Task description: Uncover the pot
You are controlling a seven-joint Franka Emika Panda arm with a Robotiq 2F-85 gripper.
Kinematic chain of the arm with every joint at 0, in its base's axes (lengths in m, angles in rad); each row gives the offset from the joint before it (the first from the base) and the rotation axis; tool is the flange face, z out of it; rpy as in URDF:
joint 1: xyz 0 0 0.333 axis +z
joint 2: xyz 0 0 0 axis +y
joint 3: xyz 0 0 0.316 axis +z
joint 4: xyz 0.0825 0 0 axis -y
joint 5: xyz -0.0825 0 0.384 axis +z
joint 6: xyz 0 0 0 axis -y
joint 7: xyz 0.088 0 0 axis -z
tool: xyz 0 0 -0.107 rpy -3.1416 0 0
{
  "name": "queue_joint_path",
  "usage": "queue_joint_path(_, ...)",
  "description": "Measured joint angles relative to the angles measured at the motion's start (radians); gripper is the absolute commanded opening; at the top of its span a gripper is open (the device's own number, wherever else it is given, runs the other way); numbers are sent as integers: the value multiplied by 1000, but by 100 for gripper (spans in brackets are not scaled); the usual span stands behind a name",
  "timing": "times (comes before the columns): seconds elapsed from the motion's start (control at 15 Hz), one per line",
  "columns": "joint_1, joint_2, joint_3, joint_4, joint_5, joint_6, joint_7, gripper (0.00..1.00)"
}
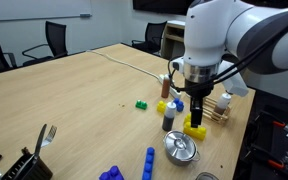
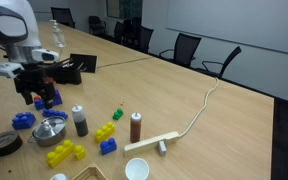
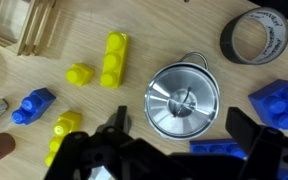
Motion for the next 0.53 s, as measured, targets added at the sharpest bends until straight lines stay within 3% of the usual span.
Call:
queue_joint_path(0.13,5,43,2,20,65,19,-1,100)
queue_joint_path(0.53,9,53,-2,25,69,21,-1,100)
